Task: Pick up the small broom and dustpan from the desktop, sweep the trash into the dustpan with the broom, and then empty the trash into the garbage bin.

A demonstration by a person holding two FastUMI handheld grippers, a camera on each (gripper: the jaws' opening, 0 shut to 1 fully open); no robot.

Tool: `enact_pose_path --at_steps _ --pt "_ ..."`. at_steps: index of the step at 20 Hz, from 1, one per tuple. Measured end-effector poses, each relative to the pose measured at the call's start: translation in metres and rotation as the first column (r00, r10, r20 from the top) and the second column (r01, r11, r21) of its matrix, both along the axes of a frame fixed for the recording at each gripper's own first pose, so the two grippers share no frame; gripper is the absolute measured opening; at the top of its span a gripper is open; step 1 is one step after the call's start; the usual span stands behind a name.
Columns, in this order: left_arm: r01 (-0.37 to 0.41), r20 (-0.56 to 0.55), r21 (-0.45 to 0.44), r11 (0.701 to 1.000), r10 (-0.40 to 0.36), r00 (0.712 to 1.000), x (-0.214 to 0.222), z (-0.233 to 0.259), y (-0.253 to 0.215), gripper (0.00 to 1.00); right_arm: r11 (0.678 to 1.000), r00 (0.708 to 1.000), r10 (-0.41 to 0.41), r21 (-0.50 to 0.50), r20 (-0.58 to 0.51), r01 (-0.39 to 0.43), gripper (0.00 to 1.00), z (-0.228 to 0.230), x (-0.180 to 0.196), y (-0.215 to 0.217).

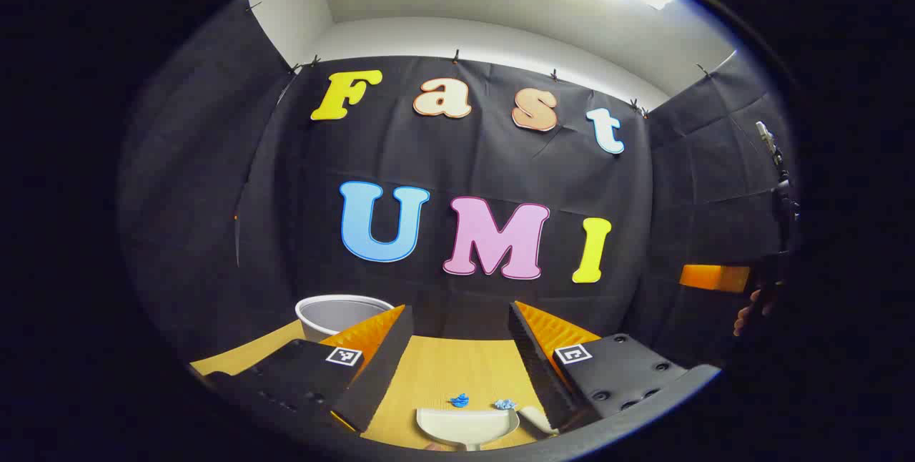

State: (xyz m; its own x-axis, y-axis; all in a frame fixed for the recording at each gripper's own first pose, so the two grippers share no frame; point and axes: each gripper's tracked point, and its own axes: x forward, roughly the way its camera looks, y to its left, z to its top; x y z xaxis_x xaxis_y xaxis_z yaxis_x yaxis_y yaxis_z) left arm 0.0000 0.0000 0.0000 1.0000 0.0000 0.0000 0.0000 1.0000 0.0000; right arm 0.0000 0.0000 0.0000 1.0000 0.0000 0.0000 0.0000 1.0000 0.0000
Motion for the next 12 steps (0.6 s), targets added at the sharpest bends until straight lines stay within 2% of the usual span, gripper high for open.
enact_pose_path --at_steps 7,8,9,12 --pt "-0.009 -0.006 0.014 1.0 0.009 1.0 -0.001 0.004 0.01 0.8 0.999 0.999 0.033 -0.031 0.037 -0.032 0.95 0.033 -0.003 0.022" --pt "-0.003 -0.001 0.02 1.0 0.003 1.0 -0.001 0.006 0.008 0.8 0.999 0.999 0.029 -0.03 0.019 -0.029 0.82 0.032 -0.003 0.021" --pt "0.002 0.003 0.032 0.999 -0.002 1.0 -0.002 0.008 0.007 0.8 0.999 1.0 0.026 -0.019 -0.008 -0.026 0.95 0.027 -0.003 0.02" --pt "0.005 0.014 0.059 0.998 -0.005 1.0 -0.004 0.01 0.006 0.8 0.999 0.999 0.033 -0.026 -0.019 -0.034 0.95 0.034 -0.003 0.024"
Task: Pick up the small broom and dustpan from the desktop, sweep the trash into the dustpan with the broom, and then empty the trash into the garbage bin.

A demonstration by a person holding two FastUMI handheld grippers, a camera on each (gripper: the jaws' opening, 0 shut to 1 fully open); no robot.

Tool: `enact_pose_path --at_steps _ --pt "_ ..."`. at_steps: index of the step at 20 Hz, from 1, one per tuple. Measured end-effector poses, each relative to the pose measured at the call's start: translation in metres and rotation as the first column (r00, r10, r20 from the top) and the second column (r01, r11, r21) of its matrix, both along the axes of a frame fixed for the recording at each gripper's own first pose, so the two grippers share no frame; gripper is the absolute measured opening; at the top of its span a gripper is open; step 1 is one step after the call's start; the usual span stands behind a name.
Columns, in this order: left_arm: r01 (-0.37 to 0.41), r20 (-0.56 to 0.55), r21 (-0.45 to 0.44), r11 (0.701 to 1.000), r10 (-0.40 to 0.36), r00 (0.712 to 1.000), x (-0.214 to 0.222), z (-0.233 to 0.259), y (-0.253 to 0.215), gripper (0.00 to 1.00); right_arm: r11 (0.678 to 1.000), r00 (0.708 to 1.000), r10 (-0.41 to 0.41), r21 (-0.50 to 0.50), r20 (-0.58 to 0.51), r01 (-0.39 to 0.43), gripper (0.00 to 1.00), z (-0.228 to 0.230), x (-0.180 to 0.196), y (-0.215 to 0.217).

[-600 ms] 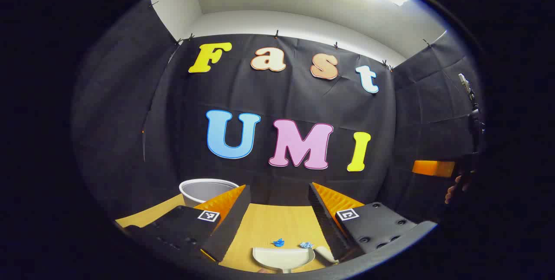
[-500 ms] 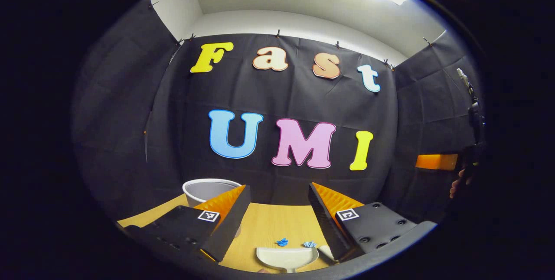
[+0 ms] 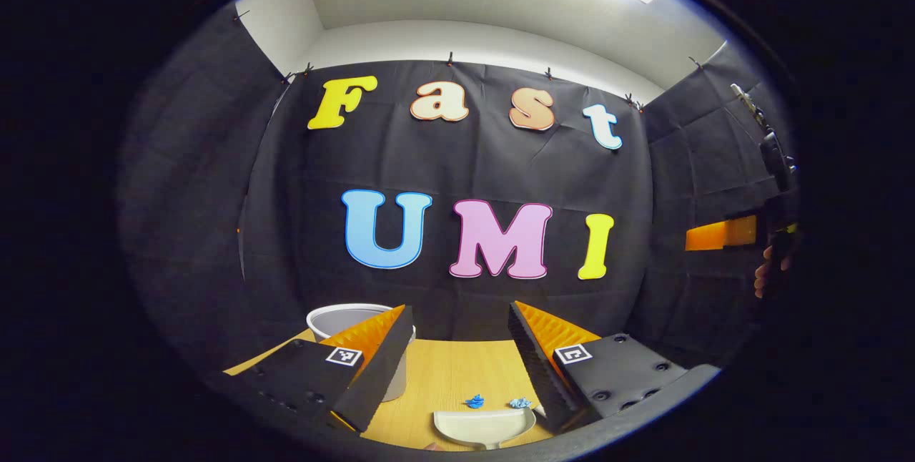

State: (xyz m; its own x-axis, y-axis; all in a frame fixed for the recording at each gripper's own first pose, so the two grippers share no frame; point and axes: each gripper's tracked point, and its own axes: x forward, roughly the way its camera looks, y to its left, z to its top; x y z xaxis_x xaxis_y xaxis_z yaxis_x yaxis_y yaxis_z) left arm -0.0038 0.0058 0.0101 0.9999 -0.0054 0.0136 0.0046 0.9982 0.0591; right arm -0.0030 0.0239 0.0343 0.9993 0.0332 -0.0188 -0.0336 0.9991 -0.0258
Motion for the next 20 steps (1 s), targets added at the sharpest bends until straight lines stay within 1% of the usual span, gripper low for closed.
enact_pose_path --at_steps 1,2,4,5,6,7,9,10,11,12,16,20 --pt "-0.001 -0.005 -0.005 1.0 0.001 1.0 -0.002 -0.002 -0.001 0.8 1.0 1.0 0.003 -0.024 0.011 -0.003 0.82 0.003 0.0 0.001" --pt "0.001 -0.015 -0.015 1.0 -0.001 1.0 -0.004 -0.006 -0.001 0.8 0.999 1.0 0.013 -0.045 0.007 -0.012 0.95 0.007 0.0 0.003" --pt "0.0 -0.025 -0.021 1.0 -0.001 1.0 -0.007 -0.011 -0.001 0.8 0.998 1.0 0.027 -0.06 0.009 -0.026 0.95 0.014 -0.004 0.009" --pt "-0.004 -0.023 -0.013 1.0 0.003 1.0 -0.008 -0.009 0.0 0.8 0.998 0.999 0.031 -0.057 0.015 -0.03 0.82 0.022 -0.005 0.01" --pt "-0.005 -0.021 0.0 1.0 0.005 1.0 -0.01 -0.01 0.001 0.8 0.998 0.999 0.039 -0.046 0.023 -0.038 0.82 0.029 -0.006 0.014" --pt "-0.008 -0.02 0.009 1.0 0.009 1.0 -0.011 -0.009 0.002 0.8 0.999 0.999 0.036 -0.034 0.021 -0.035 0.95 0.032 -0.008 0.014" --pt "-0.016 -0.022 0.008 1.0 0.016 1.0 -0.013 -0.008 0.004 0.8 0.999 0.999 0.034 -0.028 0.007 -0.034 0.95 0.036 -0.01 0.013" --pt "-0.02 -0.023 0.002 1.0 0.02 1.0 -0.015 -0.007 0.005 0.8 0.998 0.999 0.038 -0.04 -0.003 -0.038 0.82 0.036 -0.009 0.013" --pt "-0.026 -0.025 -0.006 1.0 0.026 0.999 -0.017 -0.007 0.007 0.8 0.997 0.999 0.04 -0.063 -0.004 -0.04 0.82 0.038 -0.009 0.012" --pt "-0.029 -0.024 -0.012 1.0 0.029 0.999 -0.018 -0.007 0.008 0.8 0.995 0.999 0.044 -0.084 -0.008 -0.045 0.95 0.039 -0.01 0.013" --pt "-0.036 -0.019 -0.005 0.999 0.036 0.999 -0.025 -0.008 0.011 0.8 0.987 0.998 0.058 -0.151 0.023 -0.054 0.95 0.064 -0.021 0.016" --pt "-0.039 -0.016 -0.04 0.998 0.038 0.999 -0.031 -0.009 0.014 0.8 0.988 0.995 0.086 -0.134 0.053 -0.078 0.95 0.102 -0.039 0.03"
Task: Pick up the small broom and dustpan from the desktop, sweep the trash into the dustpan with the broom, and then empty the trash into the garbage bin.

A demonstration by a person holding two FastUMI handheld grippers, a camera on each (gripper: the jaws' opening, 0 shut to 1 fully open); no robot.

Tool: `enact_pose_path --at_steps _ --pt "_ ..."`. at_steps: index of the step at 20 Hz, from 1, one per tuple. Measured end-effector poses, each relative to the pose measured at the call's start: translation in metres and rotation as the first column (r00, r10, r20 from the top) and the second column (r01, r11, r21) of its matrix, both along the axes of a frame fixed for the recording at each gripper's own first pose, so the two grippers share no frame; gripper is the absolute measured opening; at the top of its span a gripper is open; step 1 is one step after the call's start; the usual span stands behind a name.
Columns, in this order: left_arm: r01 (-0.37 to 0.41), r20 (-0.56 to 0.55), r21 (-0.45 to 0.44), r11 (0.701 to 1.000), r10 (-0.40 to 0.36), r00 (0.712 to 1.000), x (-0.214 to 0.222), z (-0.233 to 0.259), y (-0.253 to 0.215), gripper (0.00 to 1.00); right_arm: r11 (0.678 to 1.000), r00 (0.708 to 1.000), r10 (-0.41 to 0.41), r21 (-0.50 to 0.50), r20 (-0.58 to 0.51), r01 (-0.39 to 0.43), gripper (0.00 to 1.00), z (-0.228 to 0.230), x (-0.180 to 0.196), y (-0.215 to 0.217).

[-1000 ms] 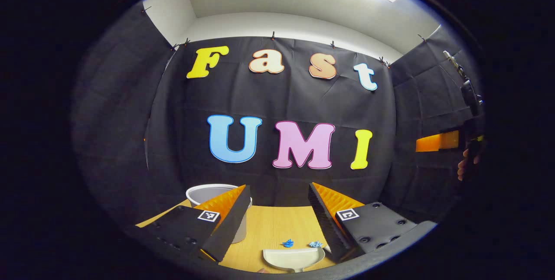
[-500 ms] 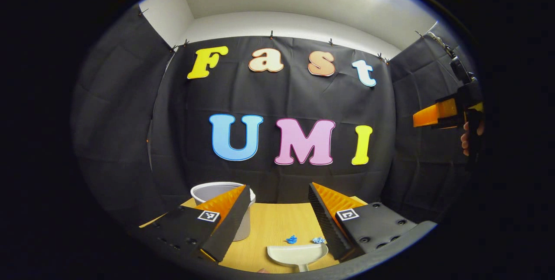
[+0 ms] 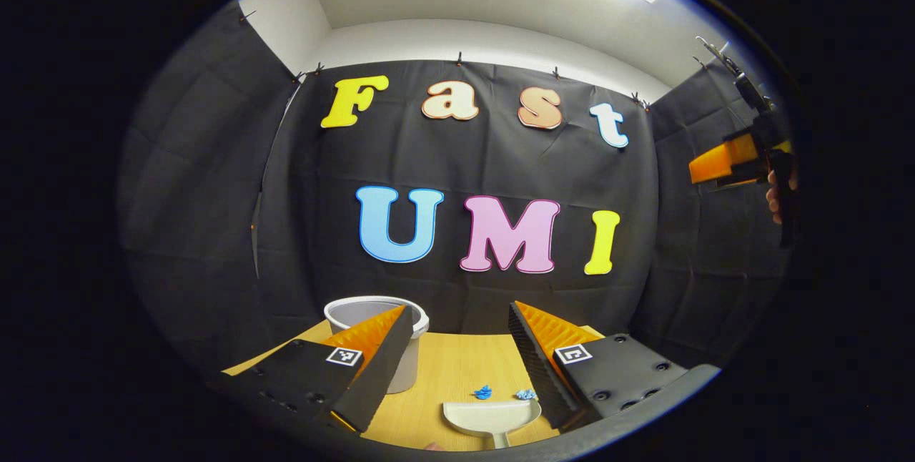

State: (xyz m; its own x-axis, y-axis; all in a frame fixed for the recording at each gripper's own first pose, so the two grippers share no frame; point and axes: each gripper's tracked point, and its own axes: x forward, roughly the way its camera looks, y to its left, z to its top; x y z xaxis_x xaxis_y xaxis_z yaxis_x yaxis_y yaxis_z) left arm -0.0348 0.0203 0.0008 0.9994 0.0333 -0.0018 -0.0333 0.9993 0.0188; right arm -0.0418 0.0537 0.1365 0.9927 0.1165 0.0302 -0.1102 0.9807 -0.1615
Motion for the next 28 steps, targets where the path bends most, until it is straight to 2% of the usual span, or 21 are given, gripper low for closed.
enact_pose_path --at_steps 2,3,5,7,8,9,13,16,17,18,21,22,23,28 --pt "0.001 0.002 -0.007 1.0 -0.001 1.0 -0.002 -0.002 0.001 0.8 0.999 1.0 0.012 0.03 -0.01 -0.012 0.95 0.004 -0.007 0.0" --pt "0.0 0.001 -0.006 1.0 0.0 1.0 -0.003 -0.003 0.001 0.8 1.0 1.0 -0.001 0.01 -0.012 0.001 0.83 0.0 -0.009 -0.007" --pt "0.001 0.007 -0.007 1.0 -0.001 1.0 -0.006 -0.002 0.002 0.8 0.993 0.998 -0.059 -0.103 -0.014 0.057 0.86 -0.016 -0.006 -0.035" --pt "0.012 0.01 -0.003 1.0 -0.012 1.0 -0.007 -0.001 -0.001 0.8 0.989 0.999 -0.043 -0.144 0.012 0.044 0.87 -0.027 -0.008 -0.037" --pt "0.013 0.009 0.005 1.0 -0.013 1.0 -0.008 -0.001 0.0 0.8 0.99 0.999 -0.038 -0.133 0.004 0.038 0.87 -0.037 -0.01 -0.037" --pt "0.017 0.008 0.014 1.0 -0.017 1.0 -0.008 -0.002 -0.001 0.8 0.993 0.999 -0.037 -0.111 -0.02 0.034 0.97 -0.049 -0.013 -0.039" --pt "0.029 0.0 0.025 0.999 -0.029 1.0 -0.008 -0.004 -0.003 0.8 0.995 0.995 -0.072 -0.072 -0.073 0.066 0.98 -0.078 -0.013 -0.051" --pt "0.036 -0.005 0.031 0.999 -0.036 0.999 -0.007 -0.004 -0.006 0.8 0.993 0.997 -0.07 -0.103 -0.038 0.065 0.98 -0.074 -0.014 -0.042" --pt "0.042 -0.006 0.036 0.998 -0.042 0.999 -0.007 -0.004 -0.008 0.8 0.992 0.998 -0.062 -0.109 -0.031 0.058 0.89 -0.077 -0.014 -0.037" --pt "0.05 -0.009 0.04 0.998 -0.05 0.999 -0.005 -0.005 -0.012 0.8 0.993 0.998 -0.051 -0.107 -0.04 0.047 0.98 -0.086 -0.014 -0.032" --pt "0.067 -0.018 0.042 0.997 -0.066 0.998 -0.005 -0.007 -0.017 0.8 0.997 0.995 -0.028 -0.068 -0.092 0.022 0.98 -0.113 -0.012 -0.021" --pt "0.071 -0.026 0.043 0.997 -0.07 0.997 -0.004 -0.011 -0.018 0.8 0.999 0.994 -0.021 -0.048 -0.108 0.016 0.9 -0.12 -0.011 -0.017" --pt "0.073 -0.033 0.042 0.996 -0.072 0.997 -0.004 -0.013 -0.019 0.8 0.999 0.992 -0.018 -0.039 -0.122 0.013 0.98 -0.127 -0.007 -0.015" --pt "0.132 -0.115 0.009 0.991 -0.13 0.985 -0.001 -0.041 -0.04 0.8 0.998 0.981 0.001 -0.058 -0.195 -0.013 0.97 -0.173 0.01 -0.007"
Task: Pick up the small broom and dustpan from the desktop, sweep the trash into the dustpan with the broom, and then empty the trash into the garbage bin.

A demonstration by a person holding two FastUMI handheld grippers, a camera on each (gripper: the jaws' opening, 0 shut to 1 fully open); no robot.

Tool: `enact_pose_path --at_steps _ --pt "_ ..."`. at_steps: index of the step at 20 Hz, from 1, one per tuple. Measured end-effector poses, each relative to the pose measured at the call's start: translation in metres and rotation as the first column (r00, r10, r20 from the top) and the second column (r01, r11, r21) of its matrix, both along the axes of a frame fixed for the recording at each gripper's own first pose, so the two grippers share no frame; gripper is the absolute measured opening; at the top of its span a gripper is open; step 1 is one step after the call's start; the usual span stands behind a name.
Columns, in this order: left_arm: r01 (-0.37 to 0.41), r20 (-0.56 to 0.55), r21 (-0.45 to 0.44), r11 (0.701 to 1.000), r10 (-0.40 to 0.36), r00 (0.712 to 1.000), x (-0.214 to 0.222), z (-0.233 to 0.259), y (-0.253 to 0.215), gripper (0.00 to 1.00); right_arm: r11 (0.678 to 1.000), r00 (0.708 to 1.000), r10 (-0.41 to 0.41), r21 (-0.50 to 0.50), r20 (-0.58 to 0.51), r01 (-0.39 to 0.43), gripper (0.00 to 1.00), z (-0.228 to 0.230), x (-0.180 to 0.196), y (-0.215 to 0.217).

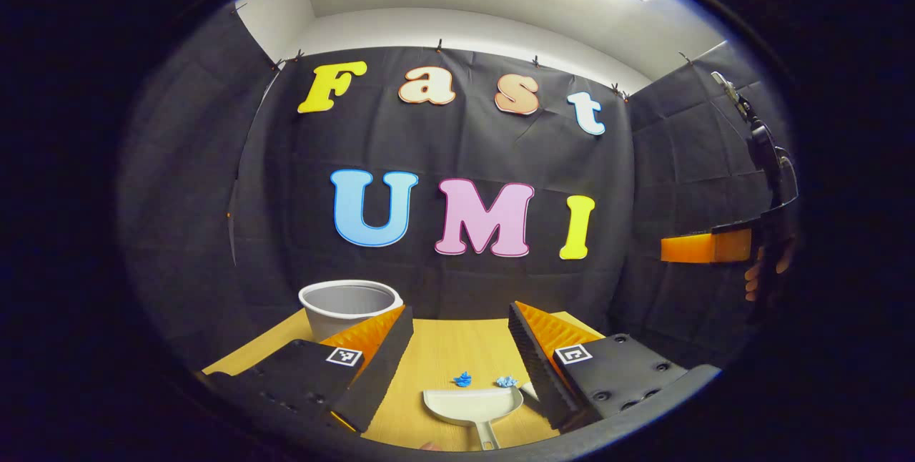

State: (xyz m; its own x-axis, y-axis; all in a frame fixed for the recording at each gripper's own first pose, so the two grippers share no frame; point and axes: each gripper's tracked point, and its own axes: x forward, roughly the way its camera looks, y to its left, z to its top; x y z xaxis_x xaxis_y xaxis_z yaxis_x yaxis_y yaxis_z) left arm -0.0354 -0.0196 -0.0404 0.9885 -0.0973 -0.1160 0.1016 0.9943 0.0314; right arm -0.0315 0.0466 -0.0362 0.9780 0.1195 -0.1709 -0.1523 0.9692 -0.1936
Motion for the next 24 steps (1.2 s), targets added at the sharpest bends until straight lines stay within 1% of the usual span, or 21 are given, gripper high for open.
enact_pose_path --at_steps 2,4,5,6,7,8,9,10,11,12,13,15,16,17,18,19,20,21,22,23,24 --pt "0.035 -0.062 0.009 0.999 -0.034 0.997 0.001 -0.022 -0.011 0.8 0.999 0.993 0.026 -0.023 -0.112 -0.029 0.97 -0.046 0.009 0.005" --pt "0.073 -0.155 0.014 0.997 -0.07 0.985 0.001 -0.056 -0.022 0.8 0.998 0.96 0.06 0.005 -0.275 -0.061 0.98 -0.099 0.011 0.013" --pt "0.088 -0.214 0.006 0.996 -0.084 0.973 0.001 -0.074 -0.025 0.8 0.998 0.925 0.067 0.023 -0.374 -0.063 0.98 -0.131 0.011 0.016" --pt "0.1 -0.285 0.001 0.995 -0.095 0.954 0.0 -0.094 -0.027 0.8 0.998 0.883 0.067 0.034 -0.465 -0.058 0.98 -0.158 0.01 0.014" --pt "0.101 -0.35 -0.007 0.995 -0.097 0.932 0.001 -0.115 -0.027 0.8 0.998 0.831 0.059 0.031 -0.553 -0.05 0.99 -0.188 0.007 0.01" --pt "0.109 -0.415 -0.016 0.994 -0.105 0.904 0.004 -0.134 -0.029 0.8 0.999 0.783 0.04 0.002 -0.621 -0.05 0.89 -0.213 0.004 0.003" --pt "0.11 -0.496 -0.019 0.994 -0.105 0.862 0.005 -0.153 -0.03 0.8 0.998 0.733 0.015 -0.034 -0.68 -0.052 0.99 -0.235 0.004 -0.002" --pt "0.103 -0.578 -0.018 0.995 -0.095 0.81 0.007 -0.171 -0.032 0.8 0.997 0.698 0.002 -0.055 -0.716 -0.059 0.99 -0.252 0.009 -0.006" --pt "0.103 -0.671 -0.019 0.995 -0.089 0.736 0.006 -0.189 -0.034 0.81 0.996 0.661 -0.015 -0.07 -0.75 -0.056 1.0 -0.271 0.014 -0.014" --pt "0.108 -0.745 -0.024 0.994 -0.09 0.66 0.001 -0.208 -0.037 0.81 0.996 0.6 -0.036 -0.081 -0.799 -0.047 0.99 -0.288 0.016 -0.02" --pt "0.086 -0.81 -0.014 0.996 -0.062 0.583 -0.001 -0.224 -0.035 0.83 0.996 0.549 -0.05 -0.08 -0.834 -0.031 0.99 -0.307 0.016 -0.025" --pt "0.05 -0.888 -0.043 0.998 -0.061 0.455 -0.008 -0.23 -0.04 0.83 0.994 0.463 -0.088 -0.108 -0.882 -0.017 0.98 -0.334 0.026 -0.036" --pt "0.027 -0.922 -0.032 0.999 -0.04 0.385 -0.016 -0.229 -0.036 0.83 0.991 0.417 -0.111 -0.131 -0.902 -0.019 0.98 -0.346 0.028 -0.041" --pt "0.008 -0.943 -0.009 1.0 -0.011 0.332 -0.016 -0.231 -0.032 0.83 0.989 0.38 -0.124 -0.145 -0.917 -0.025 0.99 -0.358 0.025 -0.042" --pt "-0.018 -0.957 0.015 1.0 0.02 0.288 -0.017 -0.228 -0.033 0.83 0.986 0.342 -0.135 -0.159 -0.93 -0.043 0.98 -0.368 0.024 -0.044" --pt "-0.036 -0.968 0.023 0.999 0.031 0.248 -0.015 -0.228 -0.037 0.83 0.985 0.314 -0.139 -0.165 -0.939 -0.056 0.98 -0.379 0.024 -0.044" --pt "-0.047 -0.975 0.043 0.998 0.052 0.218 -0.011 -0.227 -0.034 0.83 0.982 0.285 -0.149 -0.175 -0.947 -0.068 0.98 -0.389 0.023 -0.046" --pt "-0.043 -0.978 0.073 0.996 0.08 0.193 -0.008 -0.225 -0.031 0.83 0.982 0.254 -0.151 -0.175 -0.955 -0.071 0.98 -0.397 0.022 -0.046" --pt "-0.042 -0.978 0.094 0.995 0.1 0.181 -0.003 -0.223 -0.029 0.83 0.981 0.229 -0.165 -0.184 -0.959 -0.064 0.99 -0.405 0.024 -0.048" --pt "-0.047 -0.977 0.113 0.993 0.119 0.177 0.001 -0.219 -0.029 0.83 0.979 0.21 -0.181 -0.197 -0.961 -0.057 0.98 -0.413 0.027 -0.051" --pt "-0.041 -0.979 0.108 0.993 0.113 0.17 0.006 -0.222 -0.031 0.83 0.977 0.201 -0.192 -0.207 -0.961 -0.052 0.99 -0.418 0.03 -0.052"
